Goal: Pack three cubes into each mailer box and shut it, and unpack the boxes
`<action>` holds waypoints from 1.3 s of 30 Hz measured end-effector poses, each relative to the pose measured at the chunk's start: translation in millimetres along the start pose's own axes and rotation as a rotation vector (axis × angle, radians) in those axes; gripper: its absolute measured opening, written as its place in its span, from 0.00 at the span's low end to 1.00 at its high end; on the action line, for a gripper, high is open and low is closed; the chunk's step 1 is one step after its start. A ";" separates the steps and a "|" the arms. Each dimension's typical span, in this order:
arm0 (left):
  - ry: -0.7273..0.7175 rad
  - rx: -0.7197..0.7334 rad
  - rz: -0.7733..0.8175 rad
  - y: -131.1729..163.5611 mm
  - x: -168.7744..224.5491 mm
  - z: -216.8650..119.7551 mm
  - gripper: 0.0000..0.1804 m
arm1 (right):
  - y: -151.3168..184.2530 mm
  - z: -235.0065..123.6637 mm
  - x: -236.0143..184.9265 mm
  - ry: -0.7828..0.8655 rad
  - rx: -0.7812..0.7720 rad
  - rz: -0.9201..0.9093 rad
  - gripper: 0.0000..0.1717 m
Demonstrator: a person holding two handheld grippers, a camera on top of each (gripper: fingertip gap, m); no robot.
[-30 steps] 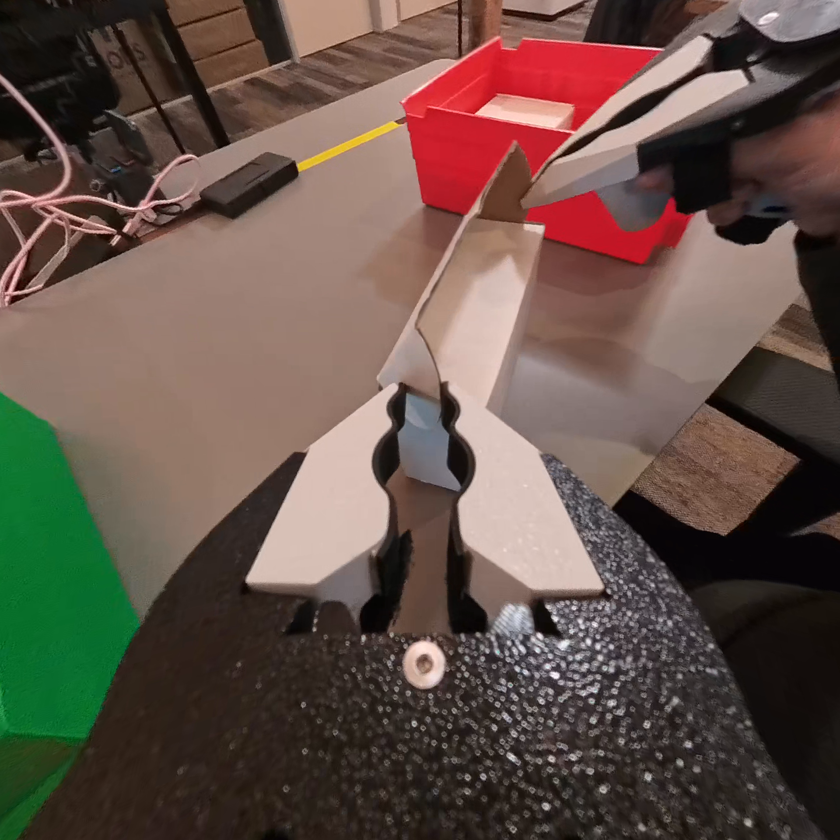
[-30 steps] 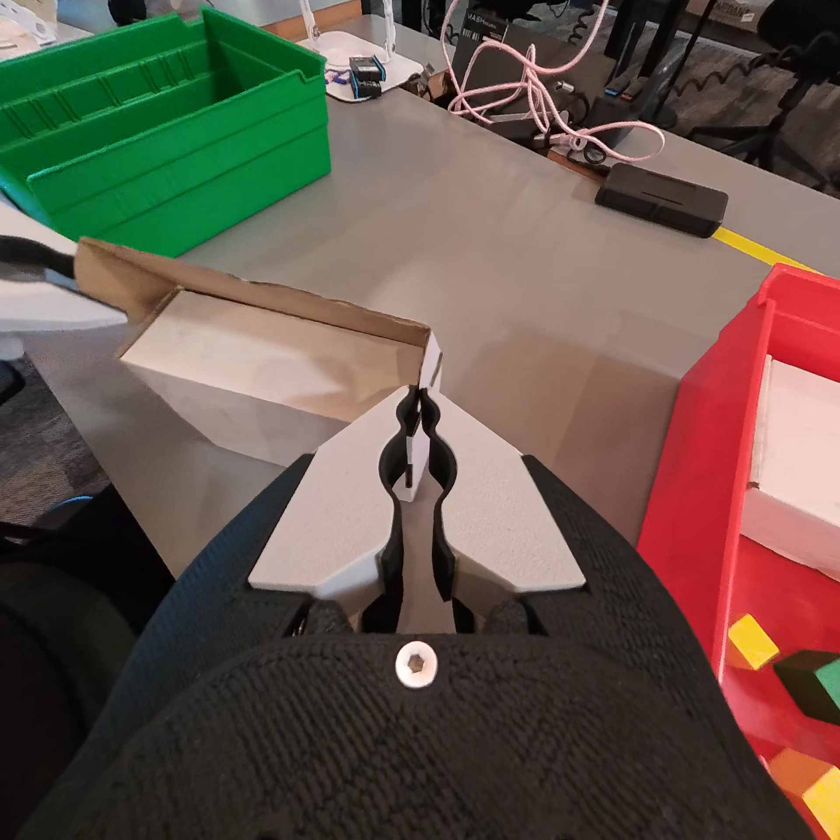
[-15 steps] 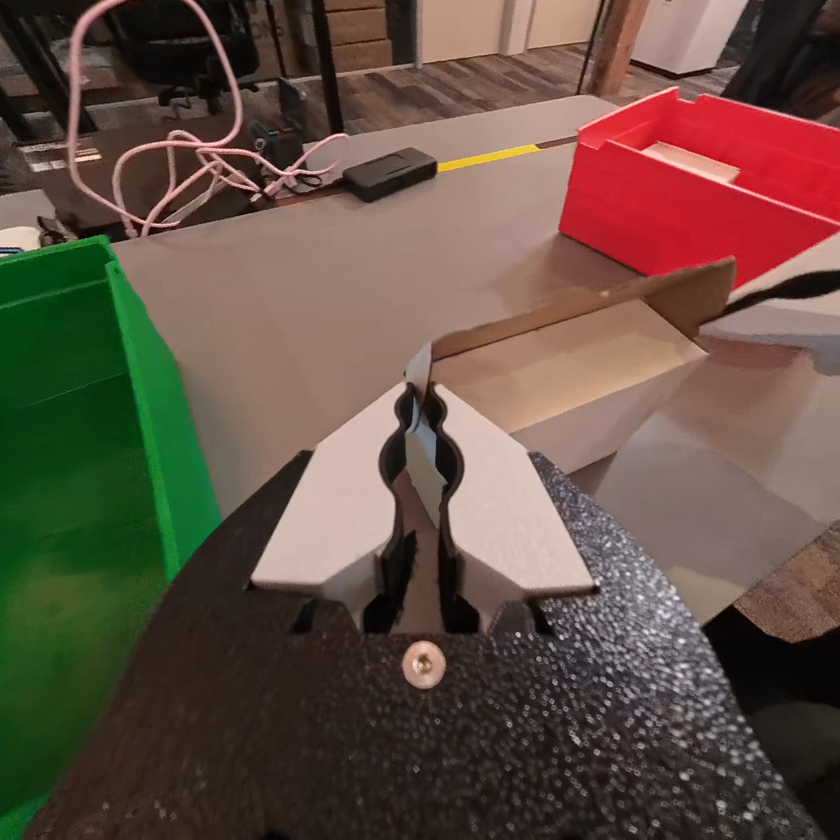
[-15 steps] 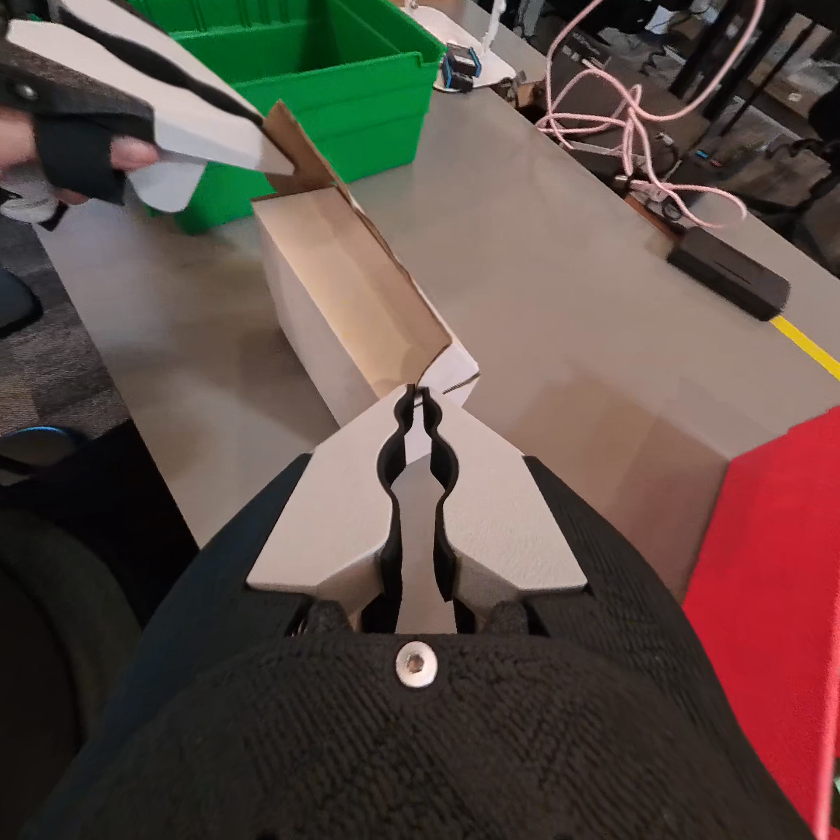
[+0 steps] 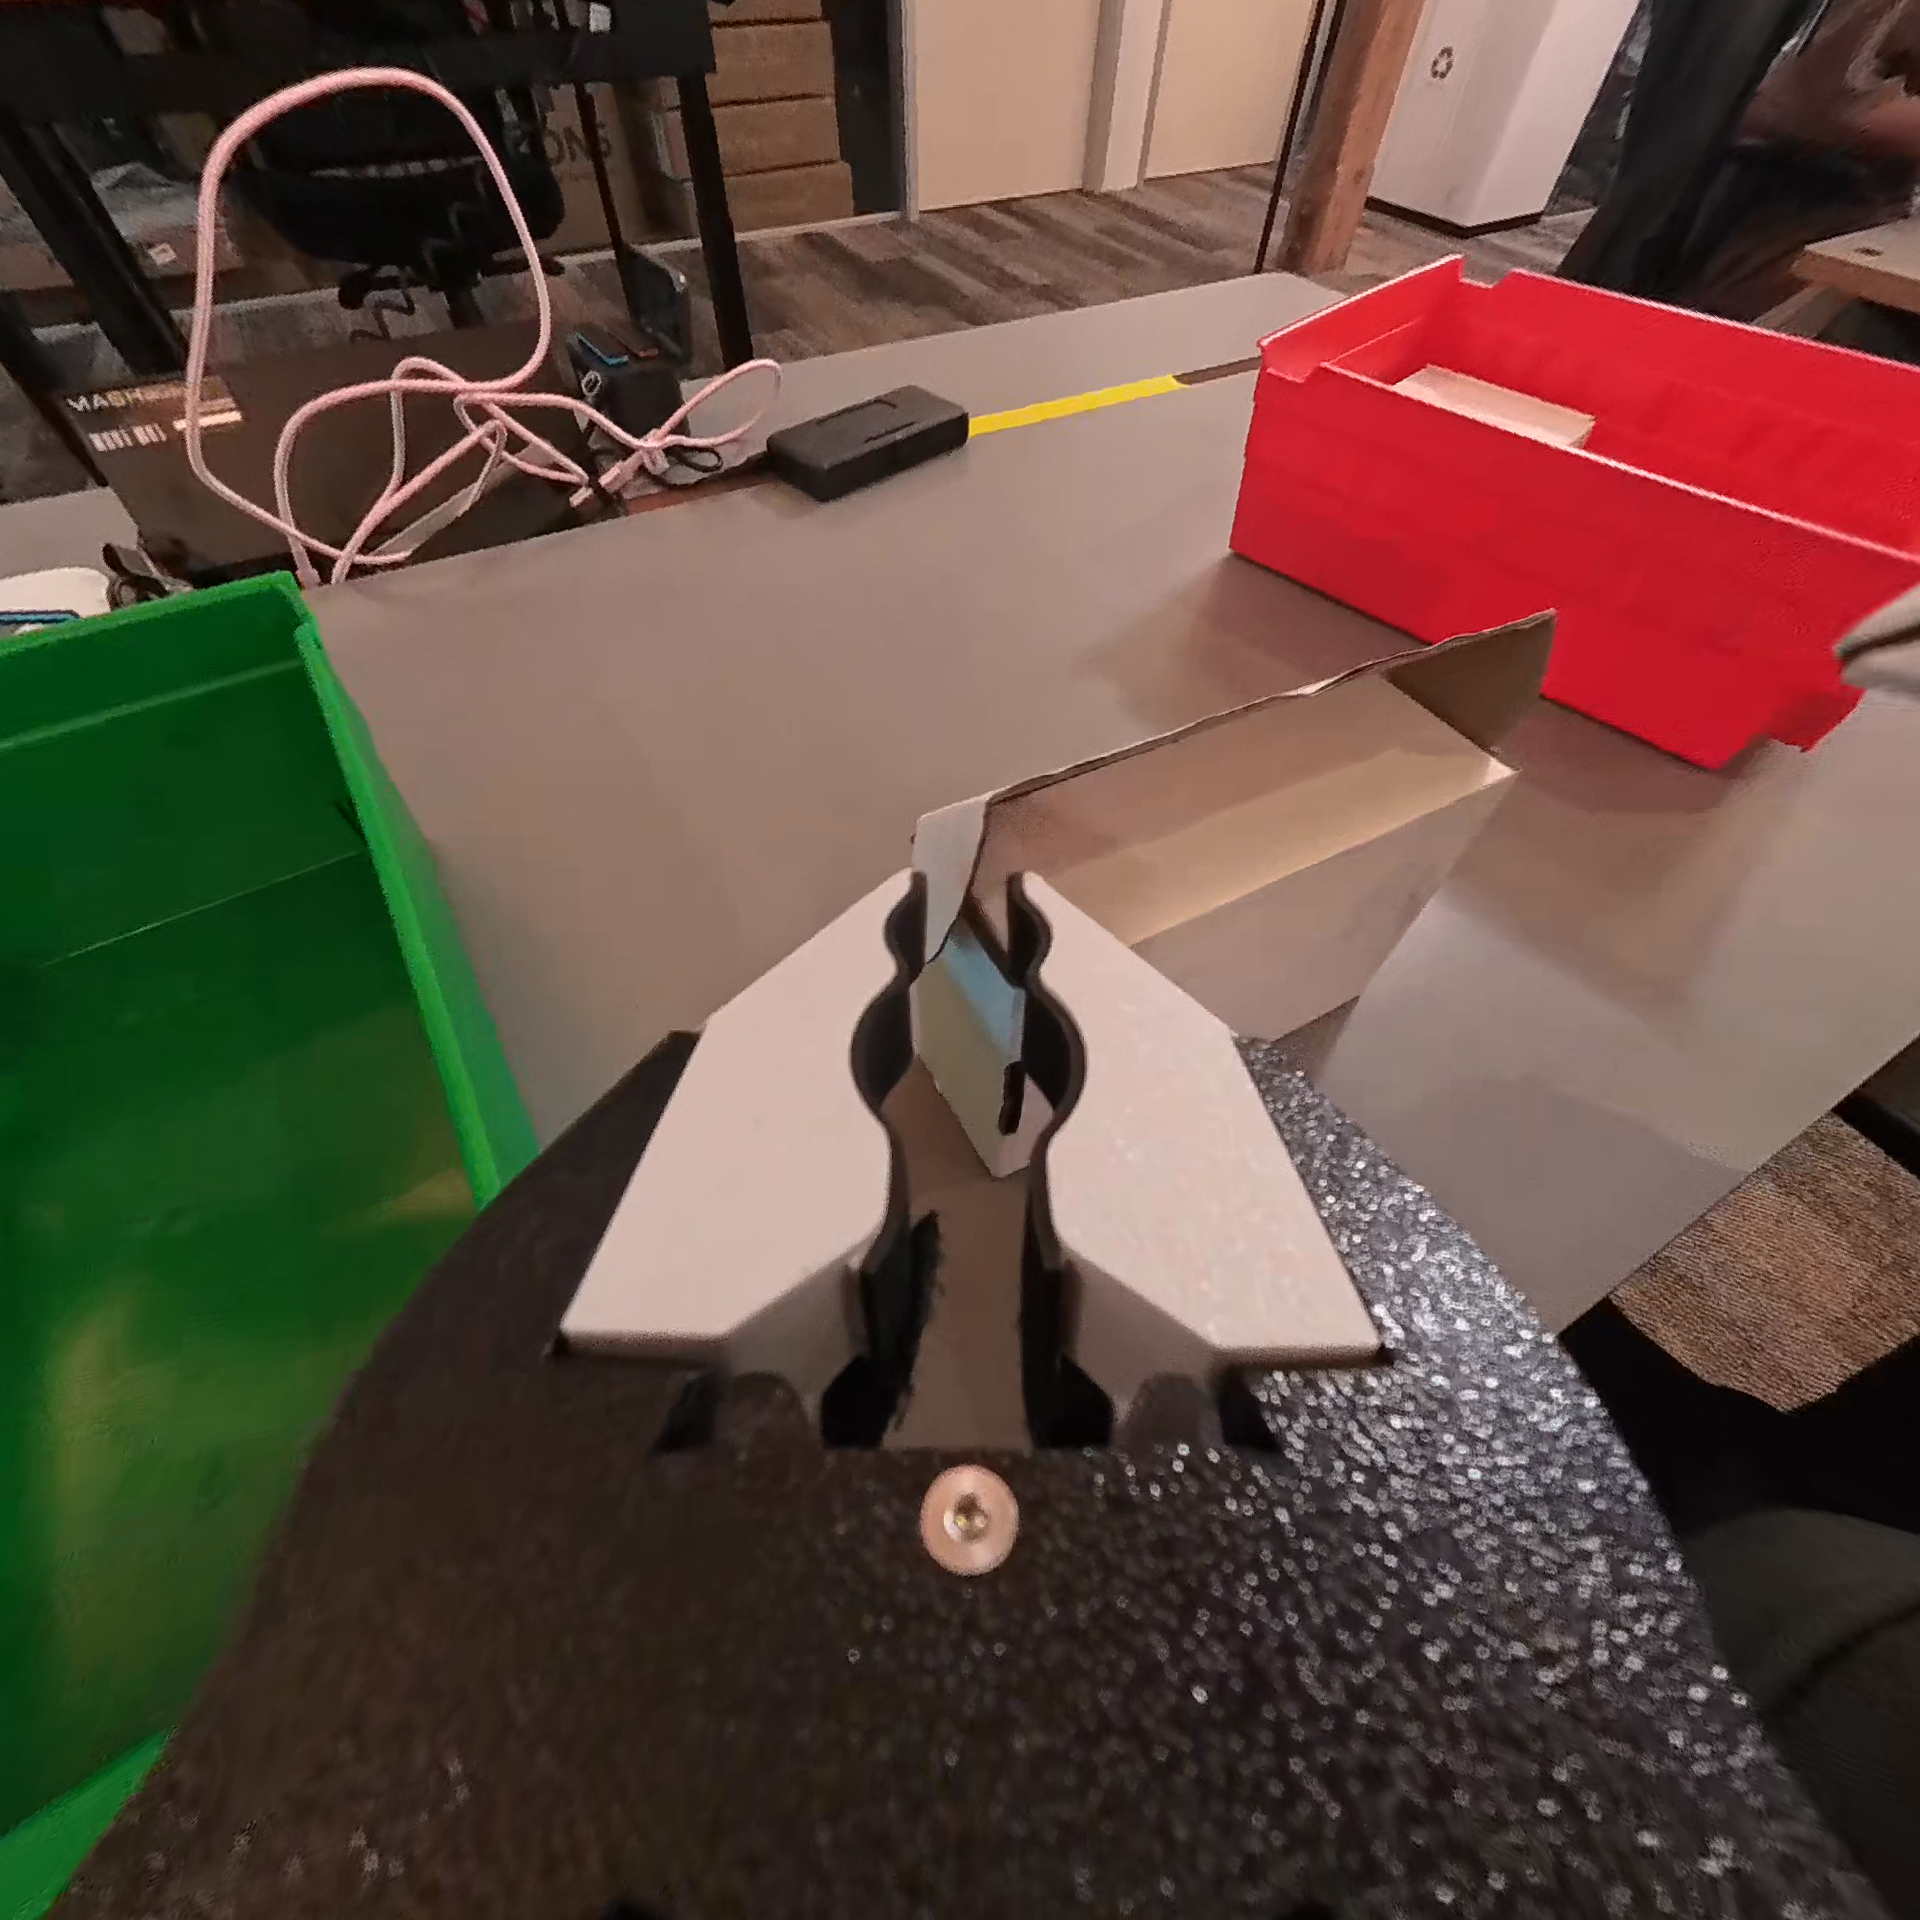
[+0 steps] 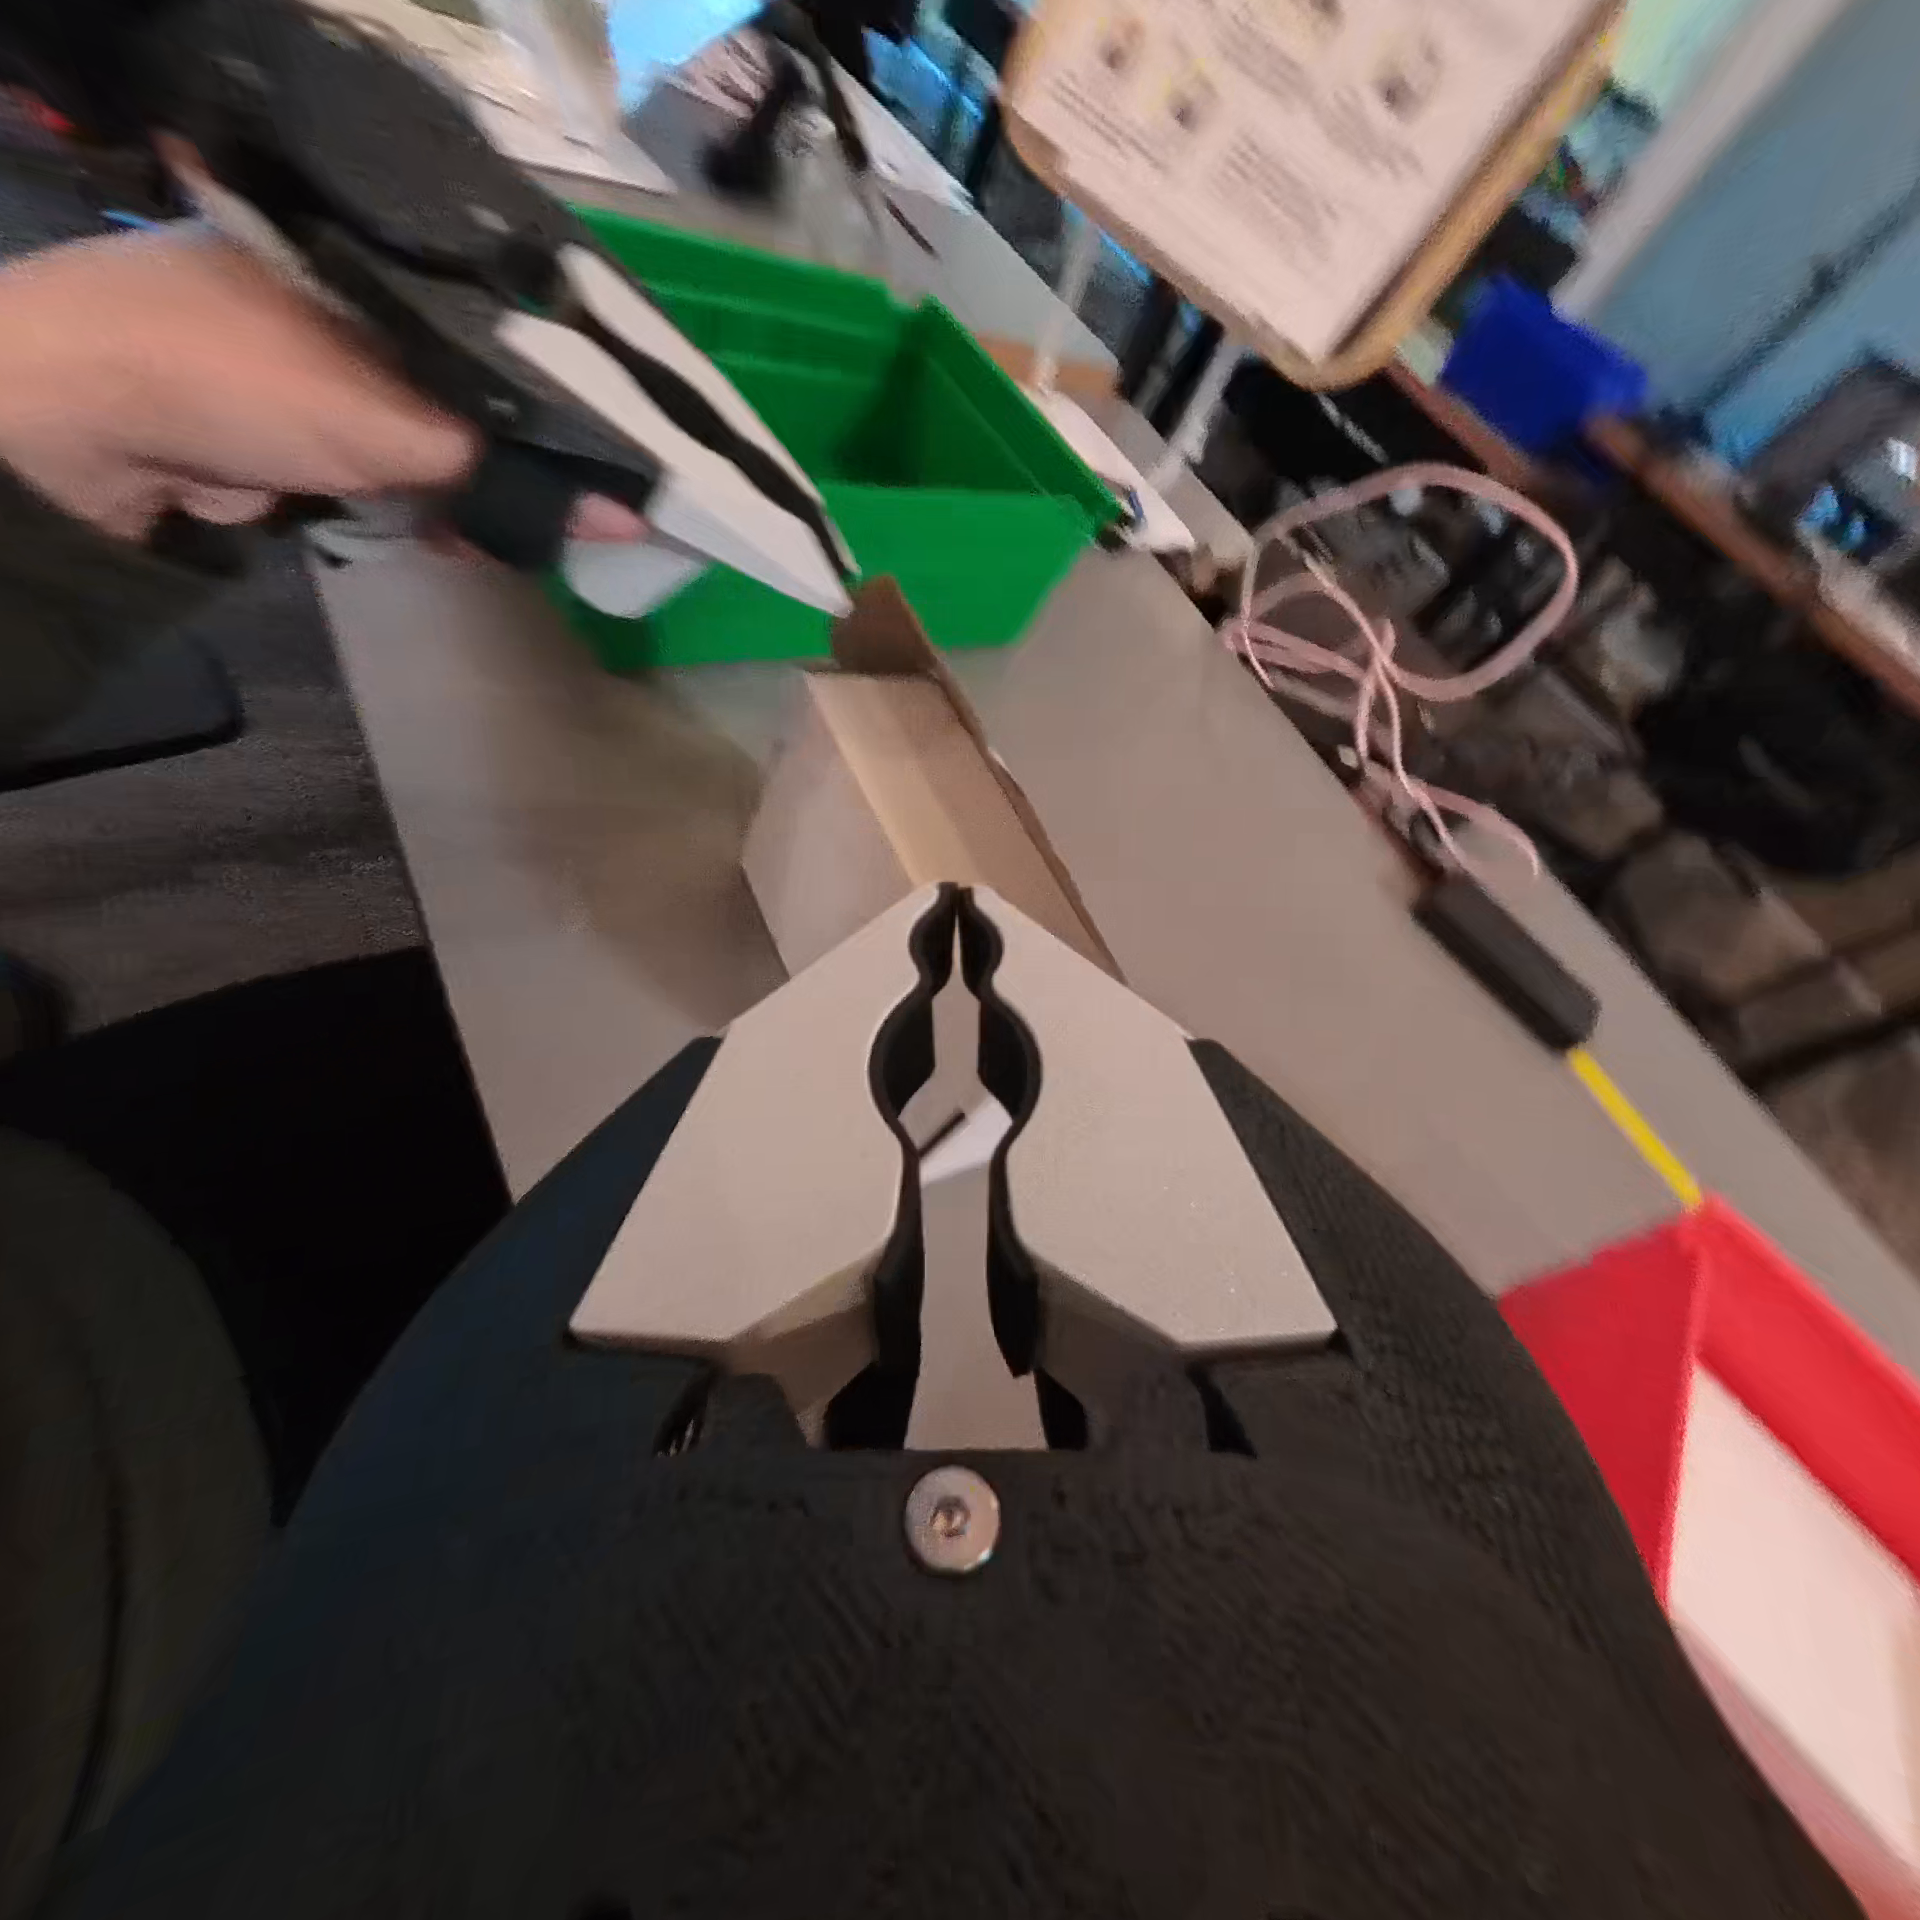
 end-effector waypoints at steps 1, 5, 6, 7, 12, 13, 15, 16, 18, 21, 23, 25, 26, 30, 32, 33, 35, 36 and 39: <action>0.004 0.001 0.007 0.0 0.3 1.0 0.07 | -4.2 4.7 -8.6 -0.002 0.024 -0.061 0.00; 0.005 -0.018 0.027 1.7 0.8 6.6 0.08 | -1.0 47.0 -28.7 0.079 0.010 -0.282 0.12; 0.000 -0.022 0.034 2.1 0.6 7.5 0.08 | 2.0 57.0 -30.3 0.107 0.005 -0.316 0.13; -0.002 -0.025 0.043 2.3 0.6 8.3 0.07 | 5.6 65.8 -30.0 0.139 -0.009 -0.340 0.14; -0.011 -0.029 0.072 2.1 -0.3 11.7 0.02 | 20.9 89.6 -27.9 0.182 -0.099 -0.379 0.13; -0.008 -0.028 0.070 1.8 -0.4 11.6 0.01 | 20.8 89.6 -27.9 0.193 -0.100 -0.384 0.12; 0.007 -0.029 0.049 0.7 -1.3 11.3 0.01 | 20.0 89.3 -26.9 0.199 -0.105 -0.375 0.09; 0.021 -0.029 0.030 0.0 -1.9 11.4 0.01 | 19.8 89.3 -26.1 0.195 -0.104 -0.364 0.08; 0.059 -0.019 -0.024 -2.3 -3.5 10.8 0.01 | 19.5 88.9 -25.1 0.186 -0.102 -0.344 0.07; 0.128 0.002 -0.094 -5.4 -6.3 10.6 0.01 | 19.1 88.9 -25.4 0.185 -0.111 -0.338 0.07; 0.175 0.018 -0.140 -6.1 -8.6 11.6 0.01 | 19.0 89.3 -25.7 0.190 -0.116 -0.337 0.07; 0.213 0.032 -0.180 -5.6 -10.8 12.6 0.01 | 19.1 89.8 -25.5 0.192 -0.115 -0.329 0.07; 0.230 0.041 -0.198 -5.5 -11.6 12.8 0.01 | 19.2 89.9 -25.5 0.191 -0.113 -0.325 0.07; 0.288 0.081 -0.261 -6.2 -15.0 14.8 0.01 | 19.3 90.4 -25.3 0.191 -0.109 -0.318 0.07; 0.307 0.093 -0.282 -6.3 -16.0 15.7 0.01 | 19.4 90.9 -25.3 0.192 -0.103 -0.315 0.06; 0.315 0.097 -0.287 -6.4 -15.3 16.1 0.01 | 19.5 91.0 -25.3 0.190 -0.099 -0.310 0.06; 0.308 0.106 -0.288 -6.1 -14.1 16.6 0.02 | 19.7 91.4 -25.1 0.189 -0.094 -0.301 0.06; 0.302 0.108 -0.285 -5.8 -13.9 16.6 0.02 | 19.8 91.5 -25.1 0.189 -0.092 -0.299 0.06; 0.271 0.109 -0.258 -4.4 -13.9 14.7 0.01 | 19.7 91.6 -24.7 0.176 -0.065 -0.286 0.06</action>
Point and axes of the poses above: each gripper's, where its closed fingertips meet, z out along the fingers, y out of its underside, x = y × z across the jaws, the point moved 8 cm from there along -z, back along the fingers, and after that the axes turned 10 degrees about -x, right-handed, at the moved point
